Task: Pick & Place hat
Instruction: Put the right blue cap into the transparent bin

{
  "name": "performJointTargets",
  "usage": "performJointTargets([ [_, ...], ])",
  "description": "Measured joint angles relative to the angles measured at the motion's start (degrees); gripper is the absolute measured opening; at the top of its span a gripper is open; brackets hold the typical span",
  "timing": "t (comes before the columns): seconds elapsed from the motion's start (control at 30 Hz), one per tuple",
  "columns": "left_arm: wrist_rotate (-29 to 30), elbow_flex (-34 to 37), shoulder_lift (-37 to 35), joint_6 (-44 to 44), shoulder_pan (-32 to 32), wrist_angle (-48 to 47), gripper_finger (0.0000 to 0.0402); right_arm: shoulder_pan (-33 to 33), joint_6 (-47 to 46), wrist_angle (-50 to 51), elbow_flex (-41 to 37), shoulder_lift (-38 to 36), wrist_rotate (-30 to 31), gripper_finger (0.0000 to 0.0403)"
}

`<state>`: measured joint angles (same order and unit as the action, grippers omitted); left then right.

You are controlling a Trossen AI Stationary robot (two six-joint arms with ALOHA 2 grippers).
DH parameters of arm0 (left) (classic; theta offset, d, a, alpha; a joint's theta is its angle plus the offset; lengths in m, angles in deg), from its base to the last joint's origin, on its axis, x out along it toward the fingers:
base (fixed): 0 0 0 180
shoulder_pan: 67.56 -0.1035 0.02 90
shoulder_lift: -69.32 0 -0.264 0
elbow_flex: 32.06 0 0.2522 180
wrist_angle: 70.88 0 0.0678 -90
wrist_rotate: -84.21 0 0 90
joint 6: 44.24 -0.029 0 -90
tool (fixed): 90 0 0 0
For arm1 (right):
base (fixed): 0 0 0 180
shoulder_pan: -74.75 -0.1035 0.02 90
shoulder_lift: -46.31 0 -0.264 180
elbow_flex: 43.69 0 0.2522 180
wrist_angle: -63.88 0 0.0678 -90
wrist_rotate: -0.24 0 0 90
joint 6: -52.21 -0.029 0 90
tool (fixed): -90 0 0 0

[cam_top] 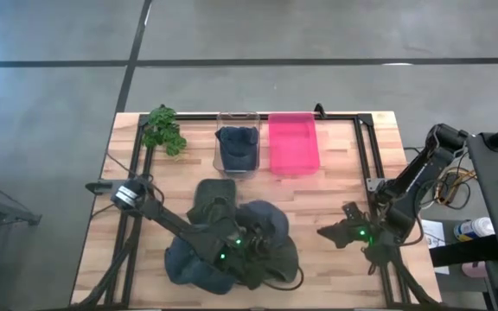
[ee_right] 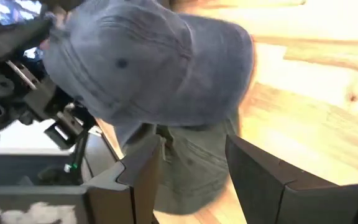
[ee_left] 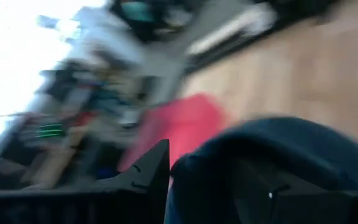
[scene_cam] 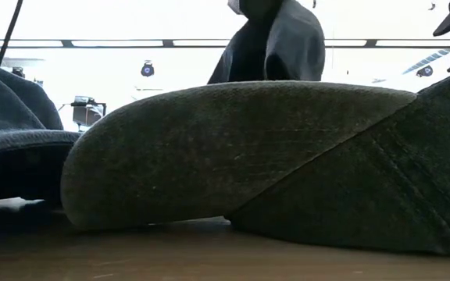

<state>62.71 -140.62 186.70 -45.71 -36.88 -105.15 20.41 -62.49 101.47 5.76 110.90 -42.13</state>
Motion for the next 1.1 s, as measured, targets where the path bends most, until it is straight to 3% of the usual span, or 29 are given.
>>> performJointTargets([
  [0.13, -16.5, 0.1, 0.0, -0.9, 0.0, -12.7, 0.0145, 0.9, 1.2, 0.0, -0.1, -0.2, -4.6, 0.0176],
  [0.23, -19.2, -2.2, 0.1, 1.1, 0.3, -27.6, 0.0145, 1.6, 2.1, -0.2, -0.1, -0.4, -5.7, 0.0176],
  [0.37, -19.4, -8.3, 0.1, 12.7, 0.5, -48.0, 0.0145, 3.6, 4.4, -0.6, -0.2, -0.4, -5.7, 0.0176],
  [0.5, -24.6, -13.2, 0.1, 30.0, 0.4, -58.3, 0.0145, 6.5, 10.0, -4.2, -0.2, -0.4, -6.4, 0.0176],
  [0.63, -42.7, -15.9, -0.1, 62.2, -1.1, -65.2, 0.0145, 9.7, 17.0, -9.1, -0.2, -0.4, -8.7, 0.0176],
  [0.7, -47.5, -15.7, -0.3, 74.6, -1.4, -65.6, 0.0145, 11.0, 18.7, -10.0, -0.2, -0.4, -8.9, 0.0176],
  [0.9, -48.0, -15.0, -3.9, 95.4, -0.7, -64.3, 0.0145, 12.3, 19.3, -10.0, -0.5, -0.4, -12.7, 0.0176],
  [1.1, -37.9, -5.9, -16.5, 120.0, 1.8, -59.7, 0.0145, 11.5, 18.9, -10.0, -1.1, -0.3, -13.9, 0.0176],
])
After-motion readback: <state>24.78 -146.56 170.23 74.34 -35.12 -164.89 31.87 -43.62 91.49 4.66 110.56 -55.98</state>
